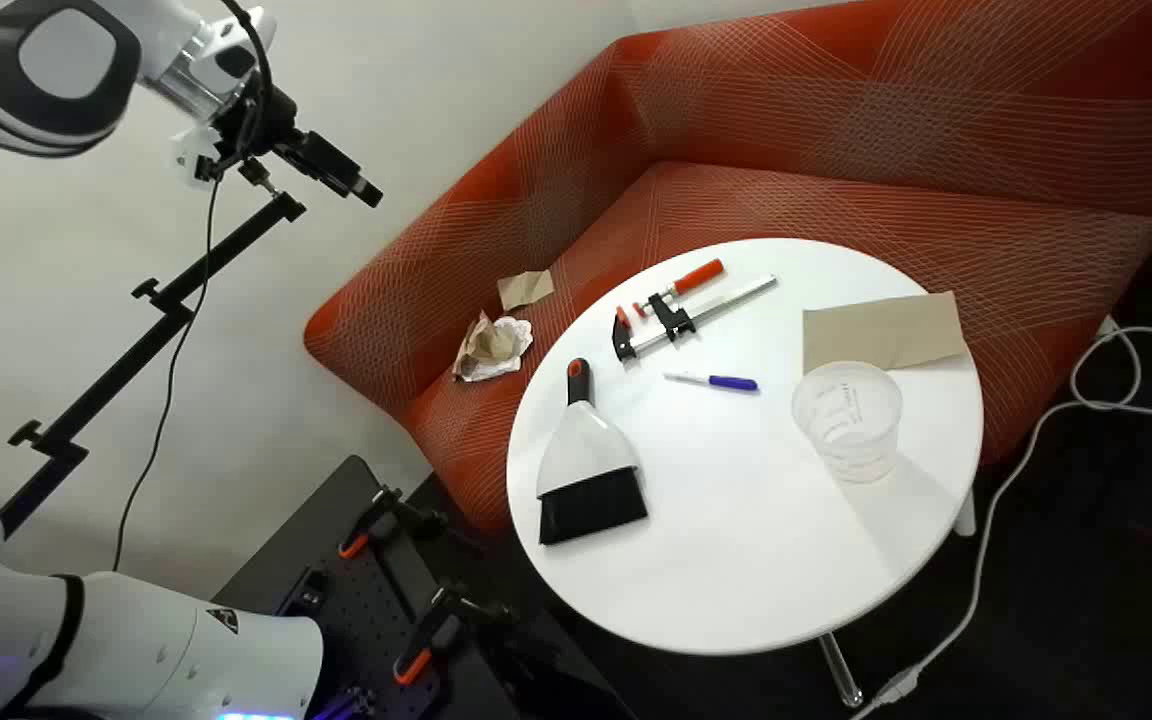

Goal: Pick up the pen from the table and put it in the plastic cup. Pick up the pen from the plastic cup and put it back on the table. Pick up the plastic cup and move it to the left.

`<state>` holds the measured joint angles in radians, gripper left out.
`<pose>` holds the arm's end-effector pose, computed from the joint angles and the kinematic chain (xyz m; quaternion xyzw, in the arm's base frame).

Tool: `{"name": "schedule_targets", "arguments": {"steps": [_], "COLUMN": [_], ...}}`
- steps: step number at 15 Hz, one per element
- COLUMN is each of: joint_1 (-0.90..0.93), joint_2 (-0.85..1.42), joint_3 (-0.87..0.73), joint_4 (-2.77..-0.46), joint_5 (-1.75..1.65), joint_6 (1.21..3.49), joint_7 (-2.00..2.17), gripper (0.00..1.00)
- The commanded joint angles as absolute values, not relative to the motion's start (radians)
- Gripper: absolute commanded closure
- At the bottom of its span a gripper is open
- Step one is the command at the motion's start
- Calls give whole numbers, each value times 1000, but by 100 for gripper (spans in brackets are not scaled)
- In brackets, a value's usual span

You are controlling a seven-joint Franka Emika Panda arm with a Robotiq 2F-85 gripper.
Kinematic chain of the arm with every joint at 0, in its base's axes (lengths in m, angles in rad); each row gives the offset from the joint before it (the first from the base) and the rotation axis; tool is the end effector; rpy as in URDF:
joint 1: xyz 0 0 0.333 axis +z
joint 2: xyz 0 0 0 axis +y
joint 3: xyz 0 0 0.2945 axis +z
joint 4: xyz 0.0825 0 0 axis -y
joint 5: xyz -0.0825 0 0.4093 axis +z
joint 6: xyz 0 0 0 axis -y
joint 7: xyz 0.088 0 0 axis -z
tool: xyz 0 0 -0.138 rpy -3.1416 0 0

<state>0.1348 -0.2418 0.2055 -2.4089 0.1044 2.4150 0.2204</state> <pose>0.4841 0.1726 0.3623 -0.9921 -0.0251 -0.1131 0.0477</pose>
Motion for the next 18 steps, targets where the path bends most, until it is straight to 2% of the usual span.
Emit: {"name": "schedule_targets", "arguments": {"steps": [1, 11, 18], "joint_1": [142, 93, -39], "joint_2": [-242, -209, -69], "joint_3": [198, 179, 138], "joint_4": [-2408, -2376, -2303], "joint_5": [102, 69, -95], "joint_6": [2413, 2435, 2551], "joint_7": [222, 301, 644], "gripper": [0, 0, 0]}}
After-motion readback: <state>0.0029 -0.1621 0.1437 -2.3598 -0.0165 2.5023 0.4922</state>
